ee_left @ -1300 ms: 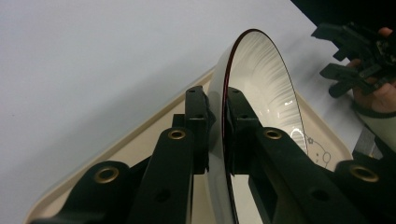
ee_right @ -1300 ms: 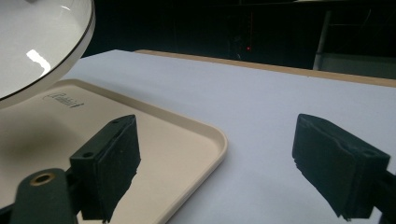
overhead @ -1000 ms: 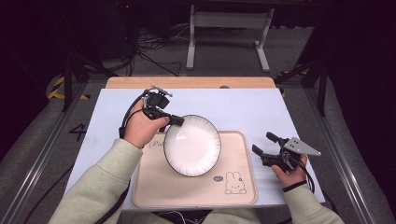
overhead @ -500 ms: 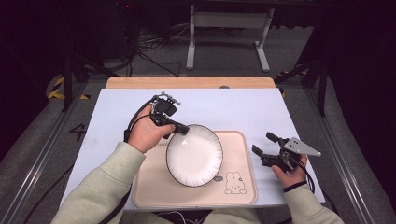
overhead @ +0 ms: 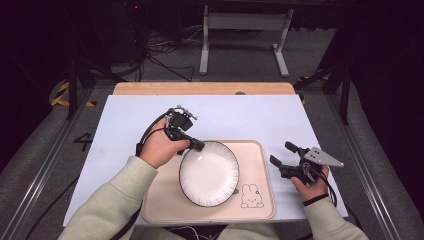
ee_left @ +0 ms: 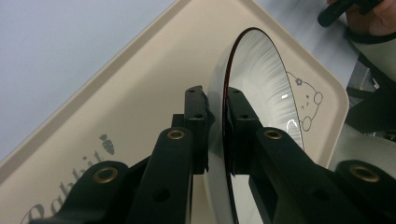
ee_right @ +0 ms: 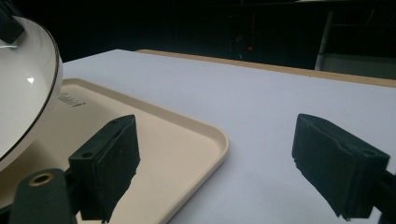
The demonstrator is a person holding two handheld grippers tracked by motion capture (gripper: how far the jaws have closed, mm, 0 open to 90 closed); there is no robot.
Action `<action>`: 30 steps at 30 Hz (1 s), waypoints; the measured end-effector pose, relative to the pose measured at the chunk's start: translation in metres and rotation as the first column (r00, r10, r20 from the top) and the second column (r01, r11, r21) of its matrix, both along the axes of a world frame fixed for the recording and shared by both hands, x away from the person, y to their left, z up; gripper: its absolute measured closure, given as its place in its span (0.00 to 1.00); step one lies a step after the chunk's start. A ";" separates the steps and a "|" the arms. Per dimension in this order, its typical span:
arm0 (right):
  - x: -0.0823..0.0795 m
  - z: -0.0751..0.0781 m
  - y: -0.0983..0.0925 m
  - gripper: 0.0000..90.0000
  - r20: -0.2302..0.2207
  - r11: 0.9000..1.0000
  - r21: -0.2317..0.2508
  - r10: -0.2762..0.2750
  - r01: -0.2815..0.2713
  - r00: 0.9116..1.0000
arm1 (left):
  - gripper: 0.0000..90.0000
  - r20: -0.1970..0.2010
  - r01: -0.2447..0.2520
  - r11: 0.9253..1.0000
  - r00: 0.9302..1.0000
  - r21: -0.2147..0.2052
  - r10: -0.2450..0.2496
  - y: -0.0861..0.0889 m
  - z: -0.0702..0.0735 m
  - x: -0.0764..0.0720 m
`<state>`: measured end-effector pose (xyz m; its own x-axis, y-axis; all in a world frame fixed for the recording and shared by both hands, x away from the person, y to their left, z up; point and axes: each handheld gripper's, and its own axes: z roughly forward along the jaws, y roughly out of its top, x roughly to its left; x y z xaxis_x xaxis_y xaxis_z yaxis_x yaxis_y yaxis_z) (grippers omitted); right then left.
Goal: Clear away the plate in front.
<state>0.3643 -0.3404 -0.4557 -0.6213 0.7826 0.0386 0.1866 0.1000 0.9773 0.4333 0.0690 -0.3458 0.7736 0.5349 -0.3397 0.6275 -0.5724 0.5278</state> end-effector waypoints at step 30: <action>0.001 0.000 -0.001 0.18 -0.005 1.000 0.007 0.003 -0.003 1.000 | 0.90 -0.028 0.010 0.999 1.000 -0.037 -0.011 -0.004 -0.020 0.007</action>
<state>0.3648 -0.3411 -0.4557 -0.6235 0.7804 0.0468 0.1909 0.0939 0.9771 0.4407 0.0651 -0.3658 0.7691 0.5134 -0.3806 0.6363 -0.5593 0.5313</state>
